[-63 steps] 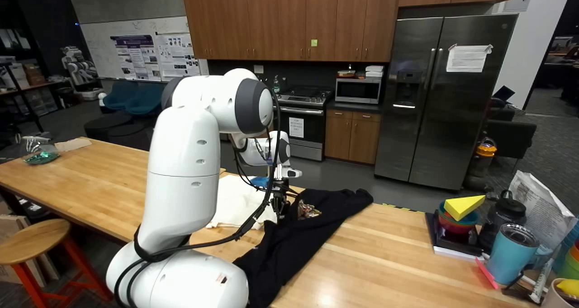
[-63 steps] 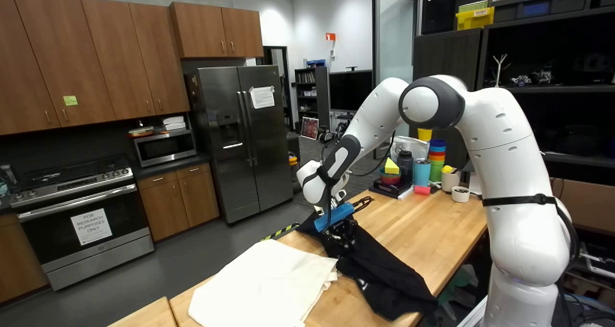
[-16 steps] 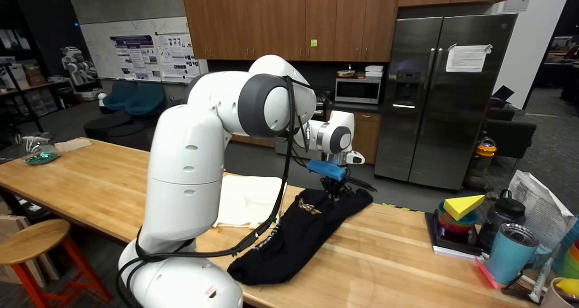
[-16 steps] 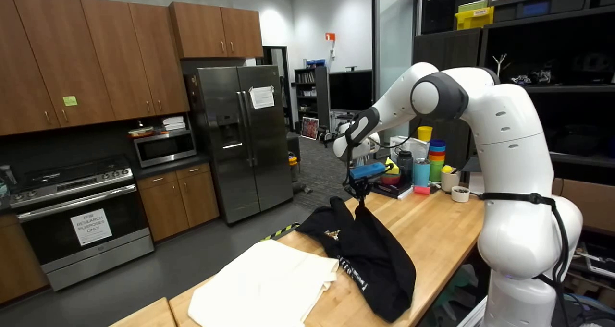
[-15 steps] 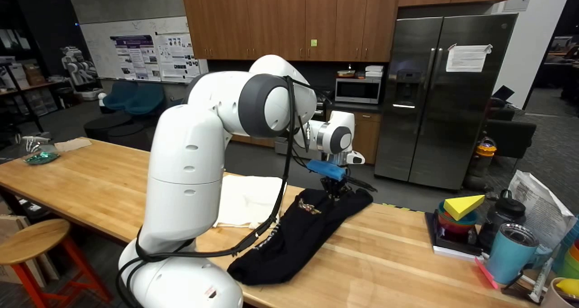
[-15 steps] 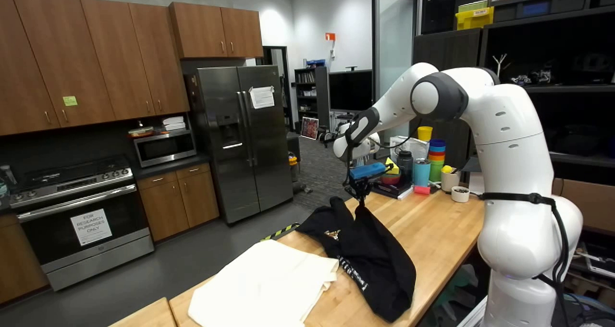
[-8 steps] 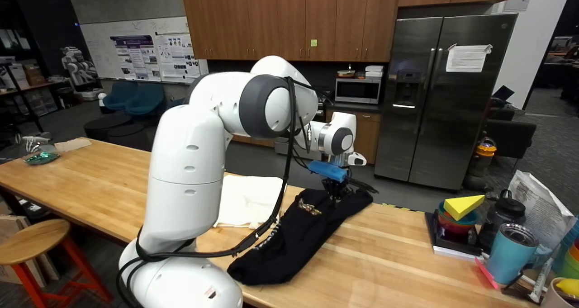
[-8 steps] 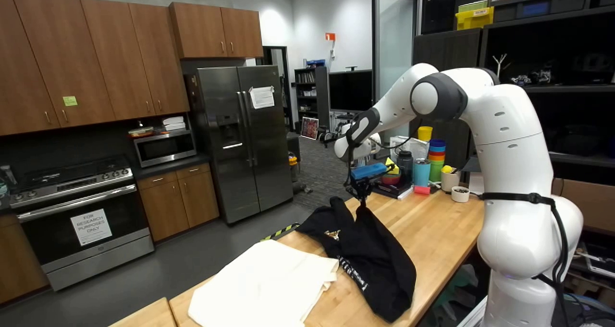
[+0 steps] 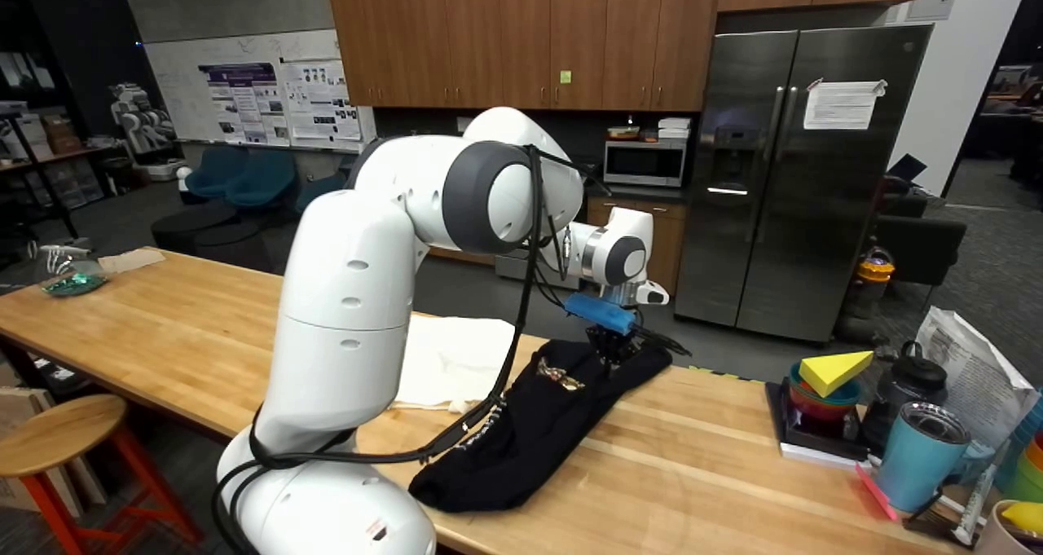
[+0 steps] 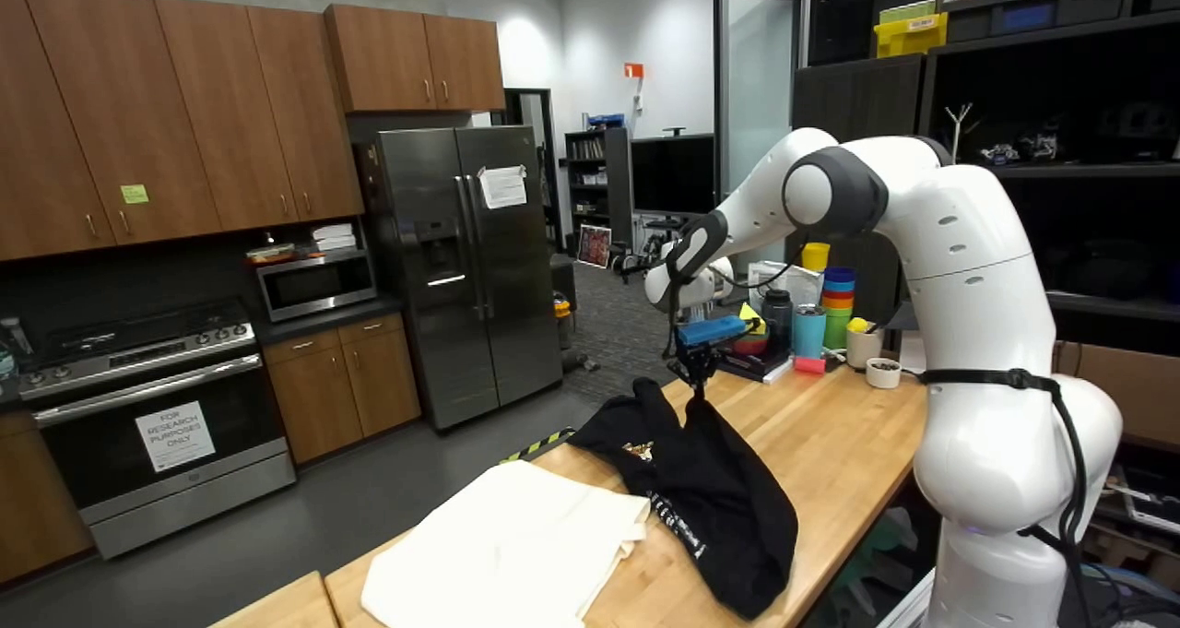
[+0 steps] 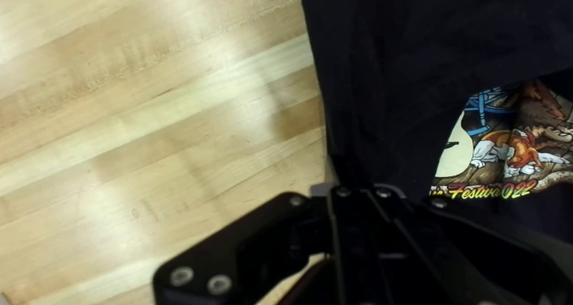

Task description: Unfold the black shirt

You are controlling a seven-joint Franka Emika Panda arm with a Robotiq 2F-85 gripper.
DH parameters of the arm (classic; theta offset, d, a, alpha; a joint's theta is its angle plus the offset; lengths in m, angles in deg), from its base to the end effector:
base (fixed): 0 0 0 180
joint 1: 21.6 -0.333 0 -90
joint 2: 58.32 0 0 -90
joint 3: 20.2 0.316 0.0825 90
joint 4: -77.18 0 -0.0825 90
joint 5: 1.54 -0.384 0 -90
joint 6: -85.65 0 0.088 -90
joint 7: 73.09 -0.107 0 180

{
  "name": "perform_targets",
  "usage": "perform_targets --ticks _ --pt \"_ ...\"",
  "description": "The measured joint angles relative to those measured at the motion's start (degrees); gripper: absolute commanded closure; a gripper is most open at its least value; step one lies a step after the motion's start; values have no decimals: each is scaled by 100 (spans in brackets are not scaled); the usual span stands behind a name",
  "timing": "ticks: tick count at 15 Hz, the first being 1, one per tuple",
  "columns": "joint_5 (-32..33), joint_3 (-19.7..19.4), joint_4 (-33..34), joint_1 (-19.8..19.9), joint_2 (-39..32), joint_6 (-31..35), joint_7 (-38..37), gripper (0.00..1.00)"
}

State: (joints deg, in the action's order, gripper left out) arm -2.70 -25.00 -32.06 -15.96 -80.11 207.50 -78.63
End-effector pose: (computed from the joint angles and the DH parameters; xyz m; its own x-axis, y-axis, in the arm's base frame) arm 0.5981 -0.1071 0.2870 0.9466 -0.2824 -0.1558 -0.2811 -0.9592 0.0310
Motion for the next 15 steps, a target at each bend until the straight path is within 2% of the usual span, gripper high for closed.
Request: perform_targets --ticks 6,15 --pt "-401 -3 294 328 -293 0 612 99" --pt "-825 -169 523 974 -365 1 1085 99"
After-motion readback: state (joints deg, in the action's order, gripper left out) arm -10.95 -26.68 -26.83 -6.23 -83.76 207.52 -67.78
